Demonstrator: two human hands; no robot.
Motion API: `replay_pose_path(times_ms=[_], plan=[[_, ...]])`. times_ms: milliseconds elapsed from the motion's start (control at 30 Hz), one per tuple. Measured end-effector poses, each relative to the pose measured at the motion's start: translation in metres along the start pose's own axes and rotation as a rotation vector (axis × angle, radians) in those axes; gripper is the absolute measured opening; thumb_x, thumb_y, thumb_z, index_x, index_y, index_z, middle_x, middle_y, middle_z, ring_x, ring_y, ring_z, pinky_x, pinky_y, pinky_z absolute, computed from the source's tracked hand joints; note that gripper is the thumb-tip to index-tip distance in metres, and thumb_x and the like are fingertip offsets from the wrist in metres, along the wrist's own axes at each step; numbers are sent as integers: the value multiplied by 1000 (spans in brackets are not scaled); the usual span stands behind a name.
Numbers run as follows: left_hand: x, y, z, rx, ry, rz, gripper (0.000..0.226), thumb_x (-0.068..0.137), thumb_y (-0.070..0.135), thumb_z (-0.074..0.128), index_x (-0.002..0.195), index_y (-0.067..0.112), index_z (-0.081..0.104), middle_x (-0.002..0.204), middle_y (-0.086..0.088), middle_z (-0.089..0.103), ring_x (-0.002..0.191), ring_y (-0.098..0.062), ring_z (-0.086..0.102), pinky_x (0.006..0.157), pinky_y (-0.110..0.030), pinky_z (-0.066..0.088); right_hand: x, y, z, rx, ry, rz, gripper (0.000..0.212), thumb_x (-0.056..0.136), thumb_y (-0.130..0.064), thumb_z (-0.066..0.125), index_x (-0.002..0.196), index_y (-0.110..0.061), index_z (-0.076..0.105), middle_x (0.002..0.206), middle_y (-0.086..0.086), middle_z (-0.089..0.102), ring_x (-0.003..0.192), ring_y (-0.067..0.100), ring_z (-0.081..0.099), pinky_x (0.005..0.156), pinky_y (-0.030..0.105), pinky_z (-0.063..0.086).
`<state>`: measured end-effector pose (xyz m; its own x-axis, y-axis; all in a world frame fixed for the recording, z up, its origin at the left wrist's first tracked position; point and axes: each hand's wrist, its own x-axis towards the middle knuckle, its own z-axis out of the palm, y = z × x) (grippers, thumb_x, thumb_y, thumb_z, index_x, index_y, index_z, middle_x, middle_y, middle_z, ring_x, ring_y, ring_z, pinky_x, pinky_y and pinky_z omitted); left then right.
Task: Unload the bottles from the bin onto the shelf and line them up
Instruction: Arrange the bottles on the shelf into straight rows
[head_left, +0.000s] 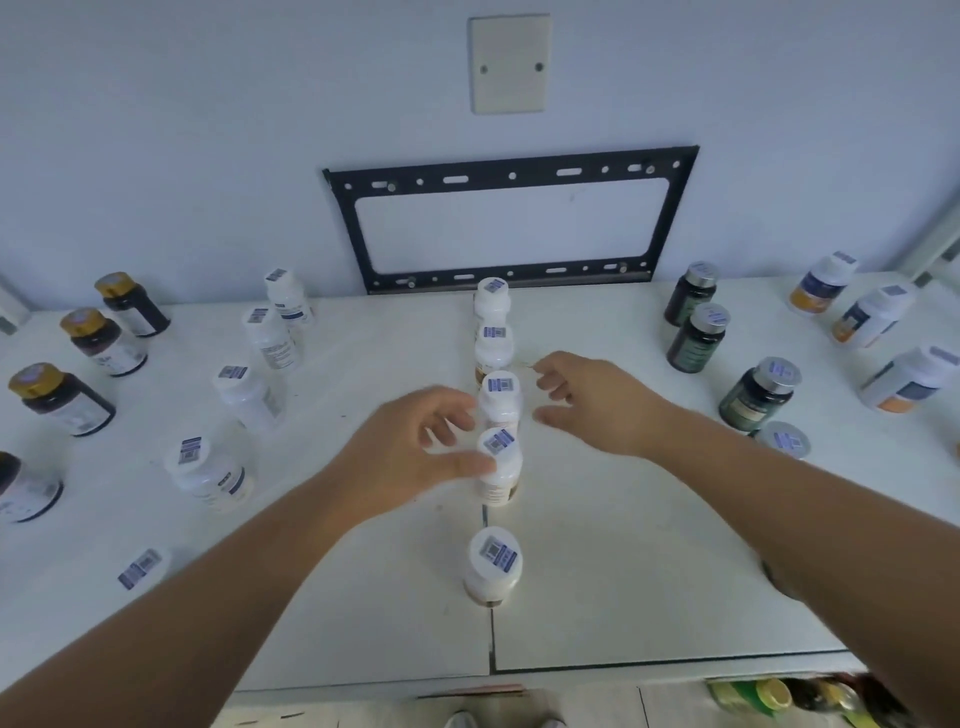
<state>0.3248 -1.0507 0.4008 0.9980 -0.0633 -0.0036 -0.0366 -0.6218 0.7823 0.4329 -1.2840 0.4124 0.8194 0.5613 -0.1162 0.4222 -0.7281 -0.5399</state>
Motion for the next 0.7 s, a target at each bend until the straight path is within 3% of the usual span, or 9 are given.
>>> replay_pose_path(times_ms=[133,267,367,433,567,700], plan=[[22,36,-14,51,146,136,42,70,70,70,101,42,66,94,23,67,79,-1,60,66,-8,43,-15,2,-64,-99,78,-9,43,89,-35,71,127,-20,59,117,-4,66,100,13,64,91,25,51],[48,85,4,92,43,209,30,79,58,72,103,40,68,94,23,69,88,6,62,69,-1,40,-42,18,-130,-152,182,50,28,88,-33,71,112,-21,67,109,-8,69,97,11,65,83,18,44],[59,115,30,124,-63,226,30,82,50,76,109,39,67,99,23,68,94,10,61,73,0,42,-66,51,-170,-142,240,111,20,88,-29,70,104,-18,68,102,-7,72,96,14,67,81,23,49],[64,129,52,140,-137,226,37,82,50,77,115,37,66,104,22,68,97,9,61,79,-5,47,-78,81,-184,-98,218,167,23,85,-30,73,106,-21,68,105,-7,71,97,15,68,89,33,54],[75,146,101,181,-222,149,49,79,49,80,122,35,63,111,21,66,101,6,62,90,-21,52,-92,142,-178,-13,79,202,41,78,-38,79,114,-29,62,111,-14,66,101,8,65,90,28,53],[77,151,159,143,-247,27,69,75,46,85,134,34,53,127,21,59,109,6,57,93,-20,50,-97,193,-145,126,52,172,67,76,-32,83,133,-25,50,121,-7,59,109,13,61,95,33,52]])
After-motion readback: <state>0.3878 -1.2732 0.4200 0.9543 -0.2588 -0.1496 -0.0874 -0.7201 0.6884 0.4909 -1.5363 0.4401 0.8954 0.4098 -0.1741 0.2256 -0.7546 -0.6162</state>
